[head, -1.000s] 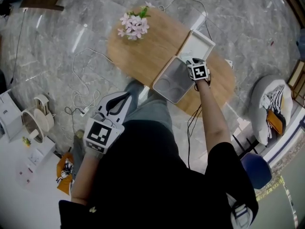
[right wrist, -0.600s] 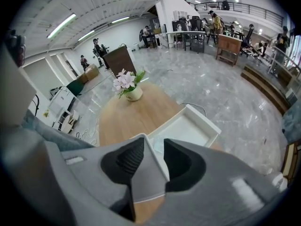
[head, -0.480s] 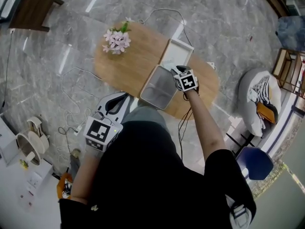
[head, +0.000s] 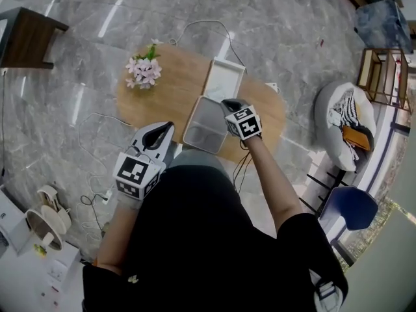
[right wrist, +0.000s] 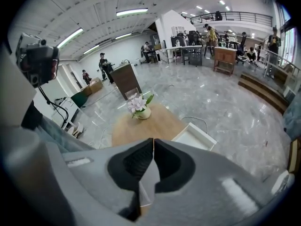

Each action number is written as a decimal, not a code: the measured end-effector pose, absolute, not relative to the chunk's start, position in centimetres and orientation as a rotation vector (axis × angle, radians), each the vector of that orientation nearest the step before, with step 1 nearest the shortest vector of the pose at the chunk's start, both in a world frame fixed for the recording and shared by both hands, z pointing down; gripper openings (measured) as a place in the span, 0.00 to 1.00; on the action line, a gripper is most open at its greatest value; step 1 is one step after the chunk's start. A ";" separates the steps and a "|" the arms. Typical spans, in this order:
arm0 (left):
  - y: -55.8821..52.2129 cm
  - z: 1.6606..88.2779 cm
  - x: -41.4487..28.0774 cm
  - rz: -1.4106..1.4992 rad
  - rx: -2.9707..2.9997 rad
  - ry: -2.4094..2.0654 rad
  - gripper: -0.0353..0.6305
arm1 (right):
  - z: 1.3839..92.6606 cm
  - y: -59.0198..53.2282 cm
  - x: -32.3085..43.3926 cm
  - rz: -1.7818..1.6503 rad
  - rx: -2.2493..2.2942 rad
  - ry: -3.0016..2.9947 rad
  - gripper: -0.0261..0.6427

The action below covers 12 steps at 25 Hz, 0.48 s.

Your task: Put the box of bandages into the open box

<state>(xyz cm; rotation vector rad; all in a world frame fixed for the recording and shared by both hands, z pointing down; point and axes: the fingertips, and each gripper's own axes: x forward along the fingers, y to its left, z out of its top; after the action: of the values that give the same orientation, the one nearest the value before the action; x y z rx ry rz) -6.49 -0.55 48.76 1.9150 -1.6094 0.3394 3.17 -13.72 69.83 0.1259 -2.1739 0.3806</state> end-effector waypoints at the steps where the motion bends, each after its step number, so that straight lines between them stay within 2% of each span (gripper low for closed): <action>1: -0.8 48.7 -6.7 0.335 1.923 -1.606 0.07 | 68.9 -13.6 3.2 0.389 0.142 -2.191 0.04; 12: -3.6 46.7 -7.3 0.305 2.063 -1.533 0.07 | 58.6 -12.1 3.6 0.425 0.316 -2.356 0.04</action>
<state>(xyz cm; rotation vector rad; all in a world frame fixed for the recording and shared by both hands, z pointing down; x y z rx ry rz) -7.35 -3.56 46.67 2.0629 -1.5329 0.3047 3.56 -12.08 58.56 0.3159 -2.3557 0.4250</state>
